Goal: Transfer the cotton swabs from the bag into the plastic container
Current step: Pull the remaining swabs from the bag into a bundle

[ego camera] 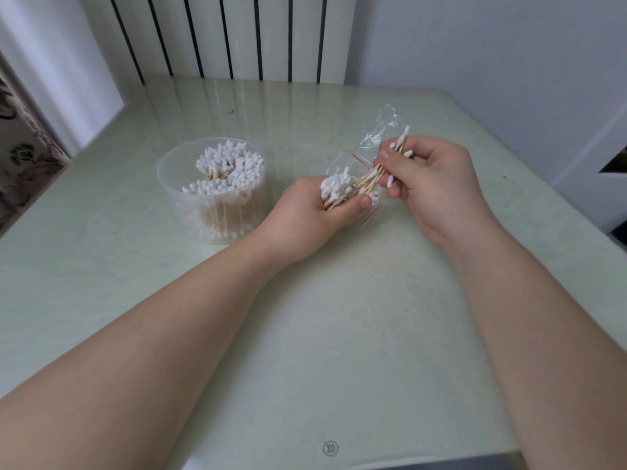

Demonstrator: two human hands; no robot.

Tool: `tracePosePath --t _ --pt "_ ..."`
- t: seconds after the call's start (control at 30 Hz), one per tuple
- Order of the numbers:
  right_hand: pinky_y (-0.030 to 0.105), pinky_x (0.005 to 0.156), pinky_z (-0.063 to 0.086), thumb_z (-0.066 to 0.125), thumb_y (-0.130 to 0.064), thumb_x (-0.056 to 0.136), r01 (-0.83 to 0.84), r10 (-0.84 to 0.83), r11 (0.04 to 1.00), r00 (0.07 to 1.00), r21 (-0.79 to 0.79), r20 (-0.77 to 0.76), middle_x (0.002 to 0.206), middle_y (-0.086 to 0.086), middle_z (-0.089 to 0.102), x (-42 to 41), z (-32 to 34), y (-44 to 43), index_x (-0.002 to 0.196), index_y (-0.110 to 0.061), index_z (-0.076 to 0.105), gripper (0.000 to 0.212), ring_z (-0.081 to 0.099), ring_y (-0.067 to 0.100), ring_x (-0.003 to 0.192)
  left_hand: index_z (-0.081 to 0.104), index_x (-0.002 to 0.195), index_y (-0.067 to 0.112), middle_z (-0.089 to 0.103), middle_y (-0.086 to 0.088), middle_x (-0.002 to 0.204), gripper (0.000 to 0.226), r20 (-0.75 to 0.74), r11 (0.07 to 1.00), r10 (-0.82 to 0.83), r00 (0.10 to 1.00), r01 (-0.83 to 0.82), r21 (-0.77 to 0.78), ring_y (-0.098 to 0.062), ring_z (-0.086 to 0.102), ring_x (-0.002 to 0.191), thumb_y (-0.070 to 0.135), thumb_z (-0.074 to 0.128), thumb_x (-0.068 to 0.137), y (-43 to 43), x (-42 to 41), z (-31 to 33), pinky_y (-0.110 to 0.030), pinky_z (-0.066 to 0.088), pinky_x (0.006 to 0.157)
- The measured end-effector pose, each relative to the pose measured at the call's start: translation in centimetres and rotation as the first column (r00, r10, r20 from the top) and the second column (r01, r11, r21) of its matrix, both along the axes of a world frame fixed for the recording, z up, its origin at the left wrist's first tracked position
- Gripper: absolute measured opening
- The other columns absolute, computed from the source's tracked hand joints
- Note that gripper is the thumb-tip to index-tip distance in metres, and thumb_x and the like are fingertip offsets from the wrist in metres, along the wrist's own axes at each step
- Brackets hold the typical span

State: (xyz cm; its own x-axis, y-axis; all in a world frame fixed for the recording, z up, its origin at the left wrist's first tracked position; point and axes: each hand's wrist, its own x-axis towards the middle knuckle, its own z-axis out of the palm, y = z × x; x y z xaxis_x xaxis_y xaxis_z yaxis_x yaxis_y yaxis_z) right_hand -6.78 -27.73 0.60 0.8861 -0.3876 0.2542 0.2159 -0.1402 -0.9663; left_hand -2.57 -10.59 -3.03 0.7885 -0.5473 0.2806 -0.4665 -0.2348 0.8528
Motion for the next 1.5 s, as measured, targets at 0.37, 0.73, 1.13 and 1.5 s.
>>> tracePosePath --t 0.37,0.73,1.13,1.5 --pt "0.025 0.052 0.041 0.064 -0.003 0.09 0.171 -0.182 0.977 0.98 0.13 0.085 0.065 0.007 0.06 0.1 0.6 -1.3 0.082 -0.007 0.07 0.01 0.051 0.017 0.056 0.065 0.098 0.021 0.071 0.005 0.072 0.018 -0.121 0.995 0.08 0.989 -0.086 -0.041 -0.009 0.058 0.054 0.015 0.048 0.101 0.0 -0.4 0.5 -0.023 0.046 0.057" --pt "0.026 0.053 0.046 0.07 -0.007 0.09 -0.052 0.051 0.996 0.999 -0.079 -0.017 0.059 0.008 0.063 -0.3 -0.1 0.6 0.086 -0.011 0.071 0.006 0.05 0.019 0.048 0.06 0.073 0.018 0.06 0.006 0.066 0.033 -0.085 0.976 0.123 0.989 -0.136 -0.168 -0.015 0.06 0.063 0.035 0.06 0.102 -0.1 -0.4 0.5 -0.039 0.057 0.063" --pt "0.027 0.053 0.045 0.069 -0.011 0.092 -0.064 0.065 0.998 0.996 0.023 -0.062 0.06 0.008 0.063 -0.1 -0.2 0.6 0.077 -0.005 0.069 0.016 0.051 0.023 0.055 0.055 0.07 0.034 0.067 0.001 0.072 0.042 -0.115 0.992 -0.043 0.992 0.029 -0.122 -0.015 0.051 0.053 0.006 0.053 0.101 0.0 -0.6 0.6 -0.028 0.045 0.053" --pt "0.023 0.052 0.044 0.067 -0.007 0.093 0.098 -0.112 0.977 0.992 0.19 0.065 0.071 0.007 0.066 -0.1 0.7 -0.6 0.082 -0.006 0.07 0.012 0.056 0.016 0.057 0.051 0.065 0.024 0.052 0.003 0.051 0.038 -0.147 0.995 0.078 0.986 -0.086 -0.046 -0.02 0.053 0.047 0.039 0.057 0.1 -0.3 -0.2 0.3 -0.034 0.046 0.057"
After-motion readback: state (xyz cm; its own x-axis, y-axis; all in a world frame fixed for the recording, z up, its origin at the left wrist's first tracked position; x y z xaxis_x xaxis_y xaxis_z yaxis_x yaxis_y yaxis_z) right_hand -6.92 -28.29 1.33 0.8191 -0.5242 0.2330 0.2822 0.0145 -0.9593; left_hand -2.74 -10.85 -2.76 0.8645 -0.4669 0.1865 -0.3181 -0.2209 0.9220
